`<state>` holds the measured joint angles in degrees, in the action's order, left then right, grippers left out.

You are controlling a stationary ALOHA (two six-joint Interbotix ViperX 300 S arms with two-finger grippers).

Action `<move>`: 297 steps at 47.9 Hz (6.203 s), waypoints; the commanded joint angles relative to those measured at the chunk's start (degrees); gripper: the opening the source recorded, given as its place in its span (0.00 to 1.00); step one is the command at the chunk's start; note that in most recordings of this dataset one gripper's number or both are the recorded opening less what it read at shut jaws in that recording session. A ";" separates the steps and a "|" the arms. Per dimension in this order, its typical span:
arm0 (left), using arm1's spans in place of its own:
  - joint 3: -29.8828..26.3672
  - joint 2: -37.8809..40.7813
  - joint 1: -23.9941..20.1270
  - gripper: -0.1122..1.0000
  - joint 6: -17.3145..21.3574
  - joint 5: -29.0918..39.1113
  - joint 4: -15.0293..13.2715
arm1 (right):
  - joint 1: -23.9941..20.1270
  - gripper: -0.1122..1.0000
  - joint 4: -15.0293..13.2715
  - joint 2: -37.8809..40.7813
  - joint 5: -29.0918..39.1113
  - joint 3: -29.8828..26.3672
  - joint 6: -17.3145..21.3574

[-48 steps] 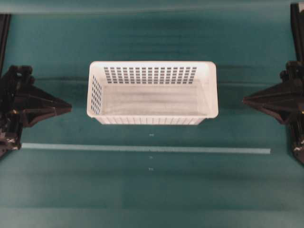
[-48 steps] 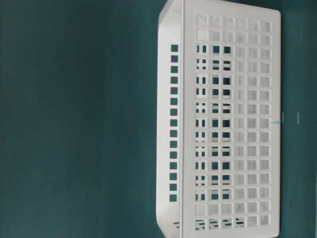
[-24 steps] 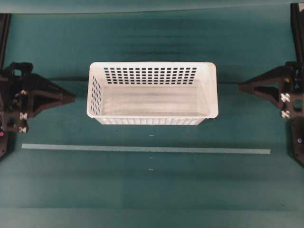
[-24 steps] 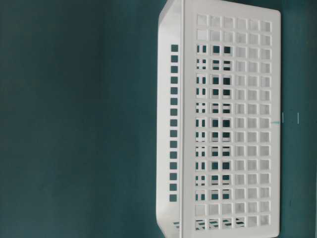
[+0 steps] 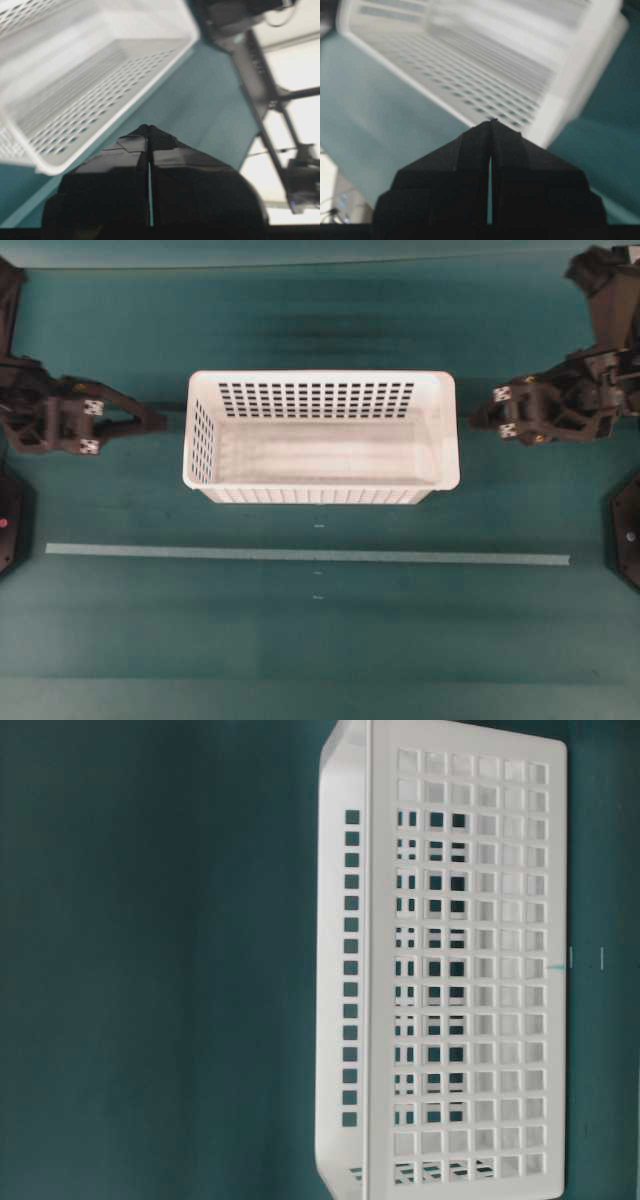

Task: Lift the white basket with both hands.
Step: 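Move left and right grippers inward over the basket's left and right rims, then lower both open grippers onto the basket's end walls and close them, then lift the gripped basket upward with both grippers together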

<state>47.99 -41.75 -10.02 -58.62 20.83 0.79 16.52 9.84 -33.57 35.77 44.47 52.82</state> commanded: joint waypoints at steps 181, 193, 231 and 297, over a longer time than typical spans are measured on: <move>-6.15 33.66 -5.36 0.18 -11.95 5.19 0.70 | 1.41 0.25 -5.01 33.40 7.91 -10.72 14.33; -5.98 33.57 -5.45 0.18 -11.95 5.19 0.79 | 1.41 0.25 -5.01 33.40 7.73 -10.72 14.33; -7.82 30.59 -5.27 0.18 -12.22 7.38 0.70 | 0.62 0.25 -4.92 31.29 11.34 -12.57 14.33; -5.80 29.18 10.99 0.18 -25.66 6.06 0.79 | -16.70 0.25 -5.27 29.62 10.55 -11.07 29.00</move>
<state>43.33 -12.57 0.00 -84.20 28.56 1.23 1.67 4.83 -4.04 46.93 33.75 81.91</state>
